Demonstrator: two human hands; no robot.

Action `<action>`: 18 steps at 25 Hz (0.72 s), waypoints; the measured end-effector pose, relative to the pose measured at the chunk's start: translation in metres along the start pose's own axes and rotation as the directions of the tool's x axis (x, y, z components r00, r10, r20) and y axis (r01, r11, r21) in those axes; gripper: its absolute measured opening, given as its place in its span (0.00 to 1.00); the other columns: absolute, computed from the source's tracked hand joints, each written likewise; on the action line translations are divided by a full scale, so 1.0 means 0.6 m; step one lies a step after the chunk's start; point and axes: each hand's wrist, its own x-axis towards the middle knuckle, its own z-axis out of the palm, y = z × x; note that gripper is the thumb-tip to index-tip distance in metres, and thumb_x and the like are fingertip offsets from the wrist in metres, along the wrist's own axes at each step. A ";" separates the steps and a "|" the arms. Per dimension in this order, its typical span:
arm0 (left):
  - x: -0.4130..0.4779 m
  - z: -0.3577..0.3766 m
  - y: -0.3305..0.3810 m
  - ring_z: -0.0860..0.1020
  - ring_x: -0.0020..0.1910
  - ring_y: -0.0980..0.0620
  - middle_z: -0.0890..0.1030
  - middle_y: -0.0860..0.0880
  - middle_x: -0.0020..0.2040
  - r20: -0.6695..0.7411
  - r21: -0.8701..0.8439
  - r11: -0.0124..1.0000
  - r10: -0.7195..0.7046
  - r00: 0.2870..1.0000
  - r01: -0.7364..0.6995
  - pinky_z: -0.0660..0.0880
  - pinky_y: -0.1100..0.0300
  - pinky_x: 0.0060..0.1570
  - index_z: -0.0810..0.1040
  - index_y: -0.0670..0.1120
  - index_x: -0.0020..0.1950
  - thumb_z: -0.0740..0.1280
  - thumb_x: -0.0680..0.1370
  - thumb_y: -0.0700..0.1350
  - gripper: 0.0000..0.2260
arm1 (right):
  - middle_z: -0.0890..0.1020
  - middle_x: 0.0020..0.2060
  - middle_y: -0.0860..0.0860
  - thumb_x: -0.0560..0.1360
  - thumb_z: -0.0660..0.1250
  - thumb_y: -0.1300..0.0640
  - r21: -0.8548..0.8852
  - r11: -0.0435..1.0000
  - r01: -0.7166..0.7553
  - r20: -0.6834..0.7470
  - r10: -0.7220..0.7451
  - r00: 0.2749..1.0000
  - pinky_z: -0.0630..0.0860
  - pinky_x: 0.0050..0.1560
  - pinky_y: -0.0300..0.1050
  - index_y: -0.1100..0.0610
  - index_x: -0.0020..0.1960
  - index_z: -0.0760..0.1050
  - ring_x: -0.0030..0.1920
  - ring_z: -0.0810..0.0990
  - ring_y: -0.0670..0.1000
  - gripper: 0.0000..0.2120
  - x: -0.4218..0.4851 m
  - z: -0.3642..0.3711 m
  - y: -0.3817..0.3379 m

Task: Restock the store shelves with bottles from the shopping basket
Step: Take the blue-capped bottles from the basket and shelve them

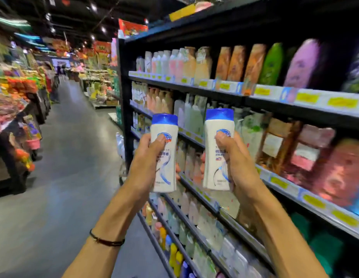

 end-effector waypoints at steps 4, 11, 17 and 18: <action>-0.024 0.110 0.032 0.79 0.29 0.45 0.78 0.41 0.38 0.251 -0.115 0.993 0.016 0.968 0.014 0.81 0.51 0.30 0.69 0.45 0.52 0.61 0.84 0.49 0.08 | 0.78 0.43 0.55 0.75 0.64 0.46 -0.110 0.990 0.094 -0.169 -0.112 0.979 0.80 0.36 0.49 0.57 0.62 0.72 0.38 0.79 0.54 0.20 -0.079 -0.078 -0.096; -0.124 0.364 0.069 0.79 0.29 0.50 0.78 0.46 0.37 0.601 -0.266 0.955 0.056 0.797 0.134 0.78 0.58 0.27 0.71 0.43 0.54 0.62 0.84 0.48 0.08 | 0.77 0.41 0.56 0.74 0.65 0.47 -0.319 0.934 0.159 -0.498 -0.308 0.811 0.77 0.40 0.52 0.53 0.54 0.73 0.39 0.77 0.55 0.12 -0.270 -0.236 -0.273; -0.252 0.549 0.101 0.78 0.31 0.44 0.76 0.36 0.44 0.819 -0.321 0.881 0.074 0.569 0.348 0.78 0.54 0.29 0.70 0.32 0.66 0.67 0.77 0.64 0.36 | 0.77 0.39 0.63 0.74 0.64 0.46 -0.452 0.879 0.151 -0.595 -0.423 0.684 0.79 0.33 0.51 0.56 0.53 0.68 0.32 0.78 0.58 0.15 -0.443 -0.331 -0.392; -0.277 0.580 0.108 0.78 0.30 0.44 0.76 0.37 0.43 0.835 -0.331 0.874 0.096 0.542 0.355 0.78 0.54 0.28 0.70 0.32 0.65 0.68 0.76 0.62 0.35 | 0.77 0.39 0.63 0.75 0.64 0.46 -0.471 0.869 0.152 -0.604 -0.443 0.663 0.78 0.33 0.52 0.58 0.54 0.67 0.32 0.78 0.58 0.17 -0.472 -0.348 -0.410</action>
